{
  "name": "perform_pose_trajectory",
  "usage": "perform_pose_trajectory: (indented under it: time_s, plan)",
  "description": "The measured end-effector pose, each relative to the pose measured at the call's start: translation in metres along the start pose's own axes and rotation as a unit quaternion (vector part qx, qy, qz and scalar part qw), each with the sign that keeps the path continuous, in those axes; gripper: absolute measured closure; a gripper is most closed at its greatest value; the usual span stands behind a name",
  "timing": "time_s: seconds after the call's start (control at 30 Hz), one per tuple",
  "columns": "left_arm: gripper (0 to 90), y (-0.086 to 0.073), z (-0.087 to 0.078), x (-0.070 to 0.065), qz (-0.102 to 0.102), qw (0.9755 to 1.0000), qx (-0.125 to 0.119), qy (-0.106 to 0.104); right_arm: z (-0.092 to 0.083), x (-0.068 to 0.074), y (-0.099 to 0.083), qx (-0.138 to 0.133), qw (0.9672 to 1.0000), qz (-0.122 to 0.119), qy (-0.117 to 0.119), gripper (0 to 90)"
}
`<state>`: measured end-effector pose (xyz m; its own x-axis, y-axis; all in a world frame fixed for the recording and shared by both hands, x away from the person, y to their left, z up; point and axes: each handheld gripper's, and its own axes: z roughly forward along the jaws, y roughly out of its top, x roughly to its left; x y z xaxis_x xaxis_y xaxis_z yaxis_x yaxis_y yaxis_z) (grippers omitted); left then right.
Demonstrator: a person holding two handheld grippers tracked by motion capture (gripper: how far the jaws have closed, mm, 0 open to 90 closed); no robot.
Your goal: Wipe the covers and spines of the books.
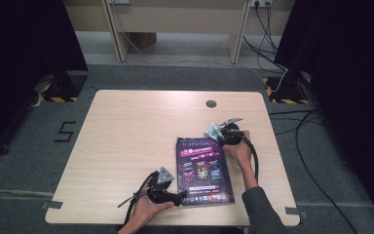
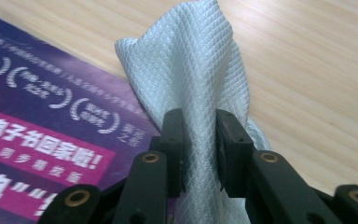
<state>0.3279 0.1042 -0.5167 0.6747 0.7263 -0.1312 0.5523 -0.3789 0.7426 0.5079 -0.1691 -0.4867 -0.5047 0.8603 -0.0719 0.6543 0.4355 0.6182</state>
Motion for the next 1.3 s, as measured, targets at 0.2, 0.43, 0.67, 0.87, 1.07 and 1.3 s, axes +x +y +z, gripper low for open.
perform_pose_trajectory:
  time_s: [0.2, 0.43, 0.67, 0.87, 1.07, 1.3]
  plan:
    - [15.7, 0.0, 0.0, 0.0, 0.0, 1.0, 0.0, 0.0, -0.024, -0.017, -0.01, -0.03, 0.9994, 0.013, -0.011, 77.1]
    - [15.6, 0.0, -0.001, 0.0, 0.002, 1.0, 0.002, 0.006, -0.061, -0.03, -0.03, -0.063, 0.9977, 0.009, -0.022, 76.4]
    - [15.7, 0.0, -0.004, 0.004, 0.007, 0.9998, 0.003, 0.017, -0.078, -0.037, -0.057, -0.057, 0.9978, 0.014, -0.03, 75.9]
    - [15.7, 0.0, -0.007, 0.009, 0.014, 0.9994, 0.005, 0.032, -0.086, -0.047, -0.075, -0.046, 0.998, 0.028, -0.035, 75.5]
    - [15.7, 0.0, -0.01, 0.016, 0.01, 0.9989, 0.002, 0.045, -0.083, -0.058, -0.089, -0.019, 0.9977, 0.048, -0.043, 74.5]
    - [15.9, -0.001, -0.01, 0.017, 0.008, 0.9989, 0.001, 0.046, -0.079, -0.061, -0.094, -0.002, 0.9976, 0.055, -0.042, 66.8]
